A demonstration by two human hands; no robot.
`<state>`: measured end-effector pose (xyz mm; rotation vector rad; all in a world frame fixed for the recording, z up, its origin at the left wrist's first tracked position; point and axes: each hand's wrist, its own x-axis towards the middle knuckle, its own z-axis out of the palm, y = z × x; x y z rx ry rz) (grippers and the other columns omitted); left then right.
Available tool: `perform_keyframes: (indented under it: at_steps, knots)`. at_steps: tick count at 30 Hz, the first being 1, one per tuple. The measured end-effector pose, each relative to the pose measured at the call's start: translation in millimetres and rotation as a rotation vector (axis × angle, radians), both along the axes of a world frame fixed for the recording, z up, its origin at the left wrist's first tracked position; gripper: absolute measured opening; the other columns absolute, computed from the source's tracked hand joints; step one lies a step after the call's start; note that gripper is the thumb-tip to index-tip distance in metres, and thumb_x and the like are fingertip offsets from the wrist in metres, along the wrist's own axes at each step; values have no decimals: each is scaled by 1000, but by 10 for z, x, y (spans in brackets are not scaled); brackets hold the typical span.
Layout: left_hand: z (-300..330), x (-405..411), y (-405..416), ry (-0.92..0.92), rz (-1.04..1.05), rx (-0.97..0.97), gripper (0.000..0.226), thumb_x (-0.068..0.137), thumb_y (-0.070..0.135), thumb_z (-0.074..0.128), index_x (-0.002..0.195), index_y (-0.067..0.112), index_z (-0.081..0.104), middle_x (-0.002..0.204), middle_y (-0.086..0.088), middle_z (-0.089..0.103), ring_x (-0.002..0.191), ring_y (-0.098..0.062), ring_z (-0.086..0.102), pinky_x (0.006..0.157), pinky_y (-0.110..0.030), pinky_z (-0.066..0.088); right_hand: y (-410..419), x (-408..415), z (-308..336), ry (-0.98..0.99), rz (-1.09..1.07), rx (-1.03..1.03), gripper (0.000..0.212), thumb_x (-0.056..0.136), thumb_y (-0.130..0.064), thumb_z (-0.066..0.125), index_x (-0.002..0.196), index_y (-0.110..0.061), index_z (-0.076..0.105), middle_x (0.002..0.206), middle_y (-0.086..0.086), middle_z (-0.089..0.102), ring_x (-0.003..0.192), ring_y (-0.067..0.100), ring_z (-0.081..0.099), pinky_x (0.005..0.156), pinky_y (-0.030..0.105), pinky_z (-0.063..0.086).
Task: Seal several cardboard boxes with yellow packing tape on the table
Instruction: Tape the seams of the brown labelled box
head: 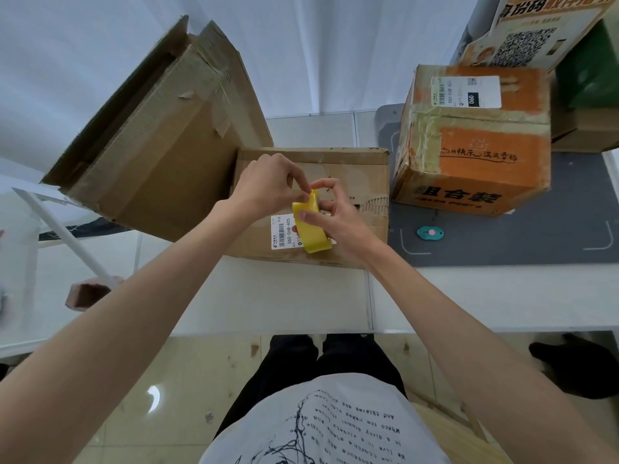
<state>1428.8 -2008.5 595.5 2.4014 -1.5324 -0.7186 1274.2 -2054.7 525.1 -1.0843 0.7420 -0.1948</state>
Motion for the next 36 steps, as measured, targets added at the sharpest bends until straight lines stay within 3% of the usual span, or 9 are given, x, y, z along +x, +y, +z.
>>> perform_keyframes:
  at_steps: [5,7,11,18,21,24,28,32,36]
  knots:
    - [11,-1,-28,-105,-23,20,8,87,30,78,89,22,79,62,14,50,60,-8,48,59,-25,34,67,-10,-36,54,31,-118,74,80,-34,84,135,-40,36,120,7,72,101,27,73,96,57,54]
    - [4,20,-36,-165,-46,50,9,90,32,74,92,24,77,64,16,48,67,-11,50,72,-31,37,105,-51,-75,42,84,-144,88,82,-24,83,147,-40,26,120,7,72,100,26,74,93,49,58]
    - [-3,40,-12,-239,-86,65,10,96,33,67,95,26,74,70,15,46,83,-16,51,92,-38,33,149,-108,-71,-36,37,-164,76,90,-2,73,147,-27,31,117,15,71,89,29,76,71,33,61]
    - [235,38,91,-270,-118,19,7,95,33,67,90,30,69,68,18,46,79,-16,47,85,-32,25,40,-60,-31,-11,-57,-251,42,94,-12,70,121,-23,40,115,17,69,80,32,76,71,57,62]
    - [310,103,99,-259,-68,31,8,92,36,71,88,30,73,67,16,50,76,-16,50,89,-35,30,66,-21,-23,-6,-27,-359,29,96,-13,67,108,-27,44,118,17,65,78,27,76,66,45,63]
    - [276,201,78,-184,3,73,11,89,38,74,82,30,74,66,14,57,72,-11,54,84,-36,35,166,-30,-83,-3,-13,-403,27,96,-12,66,106,-25,45,117,15,64,83,26,75,65,33,60]
    - [151,241,8,-171,26,169,12,87,39,76,82,28,75,75,11,64,88,-18,59,85,-36,37,262,-62,-135,8,-1,-466,27,96,-12,66,110,-18,43,114,18,64,80,23,75,67,47,62]
    - [44,207,-72,-205,9,231,9,85,37,77,82,28,75,72,15,55,89,-18,58,85,-35,32,281,-66,-145,3,3,-483,29,96,-12,67,110,-20,42,109,22,64,80,28,74,66,56,58]
    - [-86,175,-71,-339,-20,290,9,86,31,72,80,26,71,79,6,64,88,-24,61,82,-36,27,280,-76,-135,2,9,-503,31,97,-12,66,108,-24,39,110,21,64,81,25,74,65,57,57]
